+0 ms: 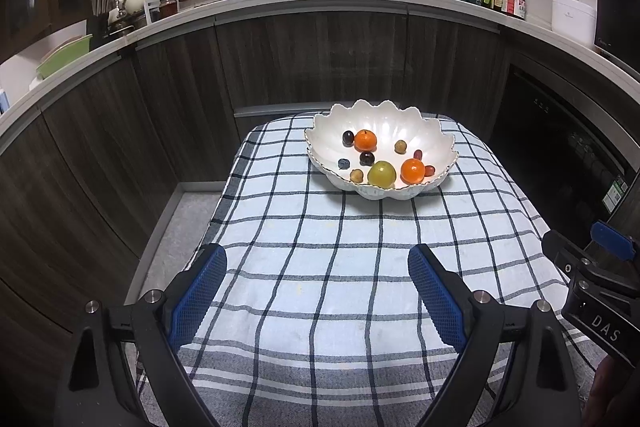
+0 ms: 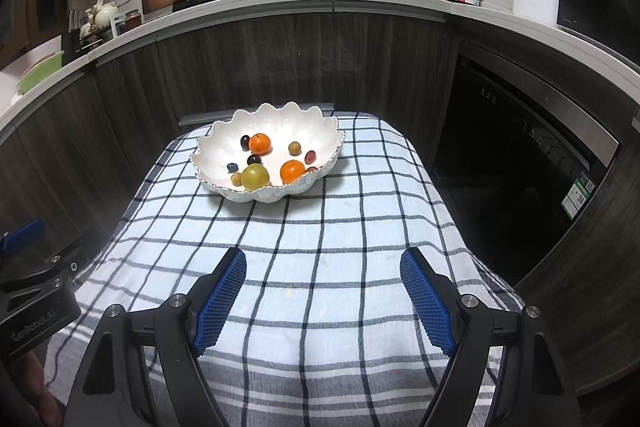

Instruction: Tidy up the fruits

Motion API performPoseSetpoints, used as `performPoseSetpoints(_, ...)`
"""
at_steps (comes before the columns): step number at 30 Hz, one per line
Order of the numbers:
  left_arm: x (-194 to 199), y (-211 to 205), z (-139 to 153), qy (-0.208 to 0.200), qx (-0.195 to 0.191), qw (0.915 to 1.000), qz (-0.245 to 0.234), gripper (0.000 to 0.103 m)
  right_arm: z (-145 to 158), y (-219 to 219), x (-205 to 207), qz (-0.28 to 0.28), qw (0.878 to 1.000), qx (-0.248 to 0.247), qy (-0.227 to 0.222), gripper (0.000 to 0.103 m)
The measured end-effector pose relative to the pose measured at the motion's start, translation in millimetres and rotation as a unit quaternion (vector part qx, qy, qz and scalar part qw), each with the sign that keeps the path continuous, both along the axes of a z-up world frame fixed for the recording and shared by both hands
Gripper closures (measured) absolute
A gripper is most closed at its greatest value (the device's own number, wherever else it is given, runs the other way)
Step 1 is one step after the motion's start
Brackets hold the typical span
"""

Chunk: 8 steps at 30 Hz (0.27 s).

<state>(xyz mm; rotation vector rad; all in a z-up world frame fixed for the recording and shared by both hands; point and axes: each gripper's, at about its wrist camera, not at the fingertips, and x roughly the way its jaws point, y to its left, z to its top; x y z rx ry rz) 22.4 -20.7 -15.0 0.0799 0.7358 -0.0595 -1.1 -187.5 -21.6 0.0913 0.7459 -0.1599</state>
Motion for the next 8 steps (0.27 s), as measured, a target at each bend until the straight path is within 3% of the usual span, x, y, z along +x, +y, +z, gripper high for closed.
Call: performPoseSetpoints(8,1.8,0.2,-2.3,0.001,0.002,1.0,-0.002,0.01,-0.9,0.1,0.8,-0.003,1.0,0.0,0.001,0.023)
